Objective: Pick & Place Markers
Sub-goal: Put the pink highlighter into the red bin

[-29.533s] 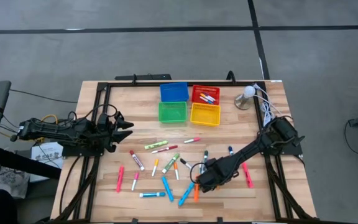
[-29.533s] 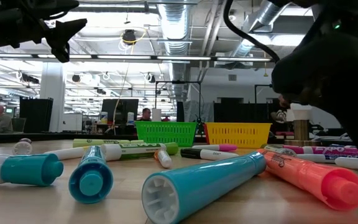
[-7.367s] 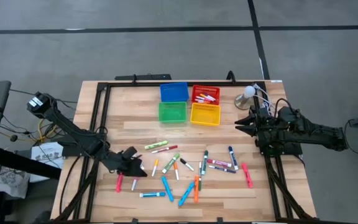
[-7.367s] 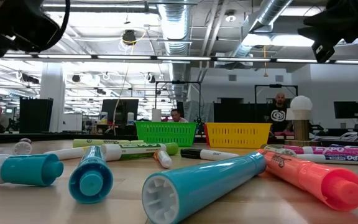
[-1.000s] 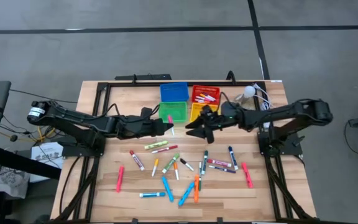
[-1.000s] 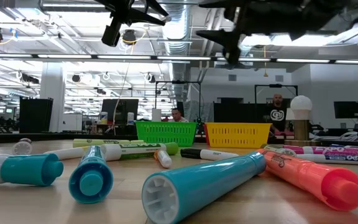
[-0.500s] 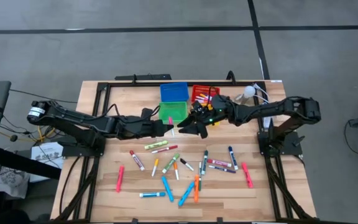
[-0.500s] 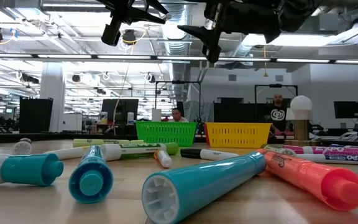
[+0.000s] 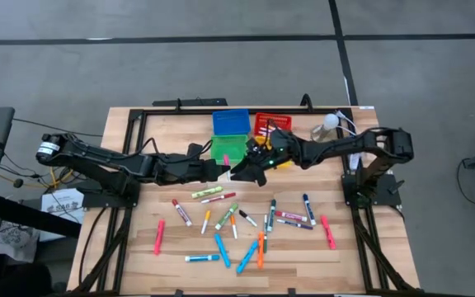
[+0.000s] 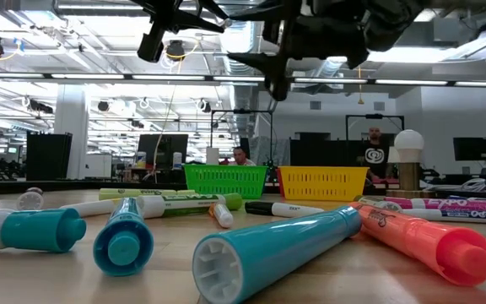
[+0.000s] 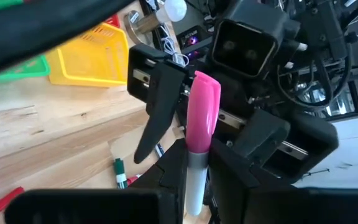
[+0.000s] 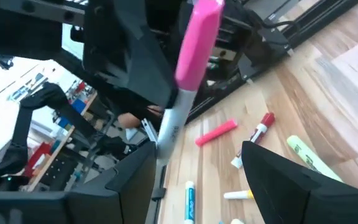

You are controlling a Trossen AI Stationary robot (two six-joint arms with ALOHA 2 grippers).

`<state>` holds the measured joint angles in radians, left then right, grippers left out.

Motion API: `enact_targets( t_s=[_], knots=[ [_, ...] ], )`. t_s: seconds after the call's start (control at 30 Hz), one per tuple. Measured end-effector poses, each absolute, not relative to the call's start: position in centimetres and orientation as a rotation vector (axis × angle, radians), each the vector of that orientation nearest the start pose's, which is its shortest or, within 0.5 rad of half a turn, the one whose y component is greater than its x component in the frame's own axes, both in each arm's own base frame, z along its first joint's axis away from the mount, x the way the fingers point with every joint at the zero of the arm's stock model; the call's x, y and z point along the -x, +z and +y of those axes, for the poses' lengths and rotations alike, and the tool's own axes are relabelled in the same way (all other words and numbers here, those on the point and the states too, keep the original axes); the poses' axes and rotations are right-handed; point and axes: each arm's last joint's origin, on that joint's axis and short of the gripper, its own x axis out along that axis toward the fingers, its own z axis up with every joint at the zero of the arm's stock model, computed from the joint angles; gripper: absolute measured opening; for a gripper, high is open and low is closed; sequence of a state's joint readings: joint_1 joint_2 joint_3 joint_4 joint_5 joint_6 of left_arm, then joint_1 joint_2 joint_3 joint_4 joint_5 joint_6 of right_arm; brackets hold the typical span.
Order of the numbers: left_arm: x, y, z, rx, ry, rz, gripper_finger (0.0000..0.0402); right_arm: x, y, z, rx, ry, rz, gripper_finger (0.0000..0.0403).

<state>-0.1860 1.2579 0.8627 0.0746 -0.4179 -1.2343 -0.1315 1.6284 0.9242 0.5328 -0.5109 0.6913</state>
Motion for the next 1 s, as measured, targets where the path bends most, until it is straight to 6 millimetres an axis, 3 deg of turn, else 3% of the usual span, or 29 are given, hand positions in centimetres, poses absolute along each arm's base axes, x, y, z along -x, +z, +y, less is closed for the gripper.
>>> enact_targets(
  t_s=[0.5,1.0],
  knots=[
    [-27.49,28.61,-3.87,1.124,0.388,0.121,0.0058,-35.79,24.69,-3.58,-0.711,0.322,0.262,0.0222],
    [-27.49,28.61,-3.83,1.122,0.395,0.115,0.0058,-35.78,24.71,-3.58,-0.711,0.321,0.261,0.0125]
  ],
)
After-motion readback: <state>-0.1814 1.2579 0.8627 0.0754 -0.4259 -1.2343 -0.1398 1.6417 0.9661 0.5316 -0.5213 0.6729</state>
